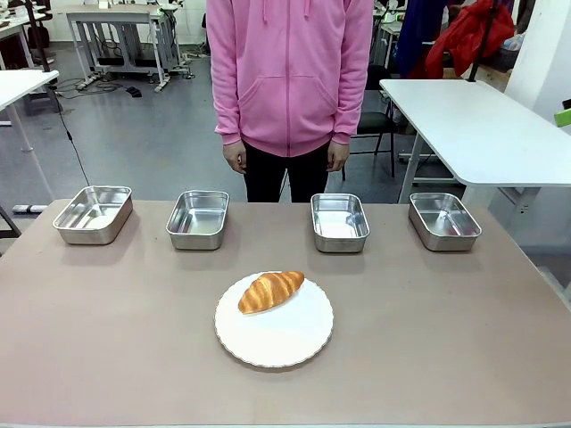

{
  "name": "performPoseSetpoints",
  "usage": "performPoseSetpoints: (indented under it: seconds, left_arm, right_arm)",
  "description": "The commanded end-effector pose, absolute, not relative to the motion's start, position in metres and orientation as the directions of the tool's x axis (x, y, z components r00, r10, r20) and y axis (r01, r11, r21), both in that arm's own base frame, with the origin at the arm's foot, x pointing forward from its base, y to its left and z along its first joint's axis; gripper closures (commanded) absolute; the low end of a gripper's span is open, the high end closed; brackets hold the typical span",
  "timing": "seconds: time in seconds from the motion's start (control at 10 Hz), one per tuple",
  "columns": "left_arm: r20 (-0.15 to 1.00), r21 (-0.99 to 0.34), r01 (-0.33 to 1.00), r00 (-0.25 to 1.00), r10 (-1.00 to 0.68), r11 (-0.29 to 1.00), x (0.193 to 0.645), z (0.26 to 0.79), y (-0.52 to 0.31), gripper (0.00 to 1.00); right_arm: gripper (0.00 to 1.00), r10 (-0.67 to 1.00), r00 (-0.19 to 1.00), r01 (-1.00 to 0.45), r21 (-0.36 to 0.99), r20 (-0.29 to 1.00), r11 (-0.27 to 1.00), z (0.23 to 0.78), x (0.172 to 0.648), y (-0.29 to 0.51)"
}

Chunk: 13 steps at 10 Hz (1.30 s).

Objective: Place the bread in the container.
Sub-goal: Place the Butter Roll into the Airtight Container indicated by the human.

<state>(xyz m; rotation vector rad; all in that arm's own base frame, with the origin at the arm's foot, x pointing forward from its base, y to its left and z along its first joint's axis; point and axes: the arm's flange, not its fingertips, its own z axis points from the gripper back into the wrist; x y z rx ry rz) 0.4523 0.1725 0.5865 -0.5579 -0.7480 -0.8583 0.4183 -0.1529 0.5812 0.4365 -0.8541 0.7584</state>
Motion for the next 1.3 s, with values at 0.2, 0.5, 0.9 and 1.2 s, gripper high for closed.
performPoseSetpoints:
  seconds: [0.2, 0.5, 0.9, 1.2]
  left_arm:
    - [0.775, -0.137, 0.831, 0.429, -0.464, 0.538, 0.4522, 0.5874, 0.1715, 0.00]
    - [0.775, -0.137, 0.831, 0.429, -0.464, 0.538, 0.4522, 0.5874, 0.1715, 0.00]
    - [0.775, -0.137, 0.831, 0.429, -0.464, 0.538, 0.4522, 0.5874, 0.1715, 0.00]
    - [0.775, -0.137, 0.831, 0.429, -0.464, 0.538, 0.4522, 0.5874, 0.1715, 0.00]
  right_arm:
    - [0.00, 0.412, 0.410, -0.752, 0.046, 0.814, 0.657, 0.5801, 0.4186, -0.1517]
    - [0.00, 0.412, 0.410, -0.752, 0.046, 0.814, 0.657, 0.5801, 0.4186, -0.1517]
    - [0.00, 0.412, 0.410, -0.752, 0.046, 0.814, 0.657, 0.5801, 0.4186, -0.1517]
    - [0.00, 0.412, 0.410, -0.752, 0.046, 0.814, 0.657, 0.5801, 0.4186, -0.1517]
